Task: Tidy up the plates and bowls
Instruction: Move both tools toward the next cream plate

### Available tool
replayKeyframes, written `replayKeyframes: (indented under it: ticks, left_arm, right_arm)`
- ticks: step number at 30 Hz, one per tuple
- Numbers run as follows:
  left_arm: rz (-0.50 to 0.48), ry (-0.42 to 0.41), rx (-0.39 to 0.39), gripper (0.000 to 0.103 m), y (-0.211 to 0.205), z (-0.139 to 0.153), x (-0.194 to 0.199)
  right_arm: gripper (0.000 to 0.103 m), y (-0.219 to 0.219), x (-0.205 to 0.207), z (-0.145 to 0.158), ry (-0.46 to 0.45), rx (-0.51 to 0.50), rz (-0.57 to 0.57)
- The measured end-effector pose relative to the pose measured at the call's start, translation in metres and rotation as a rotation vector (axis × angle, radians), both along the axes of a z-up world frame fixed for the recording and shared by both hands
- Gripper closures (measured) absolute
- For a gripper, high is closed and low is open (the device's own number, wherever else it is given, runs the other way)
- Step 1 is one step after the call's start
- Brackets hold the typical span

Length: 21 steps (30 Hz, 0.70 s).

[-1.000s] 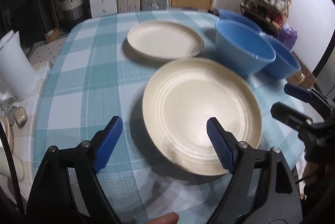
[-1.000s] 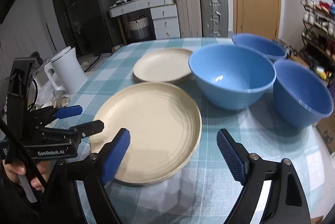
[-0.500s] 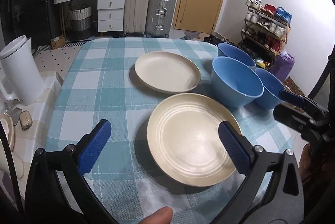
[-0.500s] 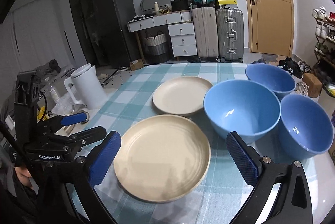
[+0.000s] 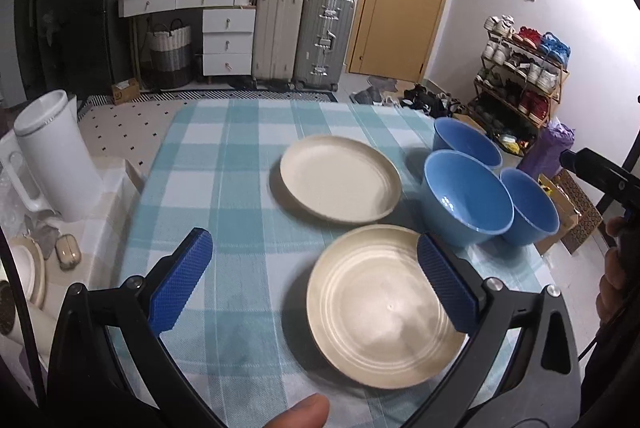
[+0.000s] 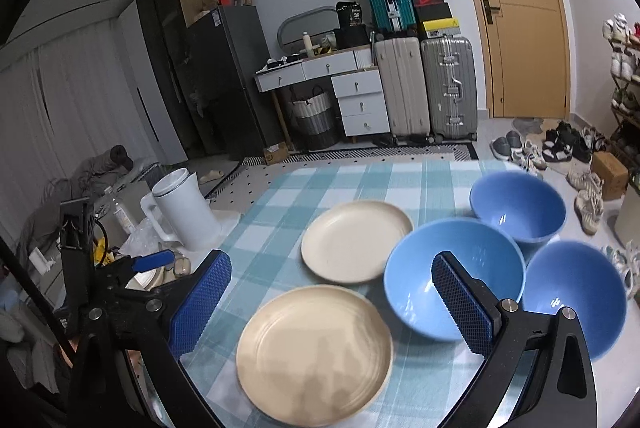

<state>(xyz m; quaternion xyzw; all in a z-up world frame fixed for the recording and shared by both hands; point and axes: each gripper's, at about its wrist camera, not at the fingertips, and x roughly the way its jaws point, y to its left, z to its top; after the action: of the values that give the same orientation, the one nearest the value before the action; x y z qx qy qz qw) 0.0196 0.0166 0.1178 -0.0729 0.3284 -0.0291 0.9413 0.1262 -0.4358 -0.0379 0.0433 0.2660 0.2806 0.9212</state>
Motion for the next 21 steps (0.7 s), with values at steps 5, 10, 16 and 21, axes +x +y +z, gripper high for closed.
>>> replayKeyframes:
  ticks: [5,10,16,21]
  left_arm:
    - [0.007,-0.005,0.001,0.001,0.006,0.015,0.015]
    - [0.025,-0.008,-0.010,0.001,0.012,0.025,0.032]
    - [0.044,0.008,-0.001,0.001,0.018,0.029,0.057]
    - [0.062,0.035,-0.021,0.001,0.027,0.024,0.080]
  right_arm:
    - [0.001,0.005,0.012,0.020,-0.009,-0.014,0.029]
    - [0.001,0.006,0.028,0.034,-0.015,-0.015,0.035]
    - [0.001,0.005,0.048,0.043,-0.010,-0.010,0.029]
    - [0.001,0.010,0.070,0.045,0.002,-0.029,0.027]
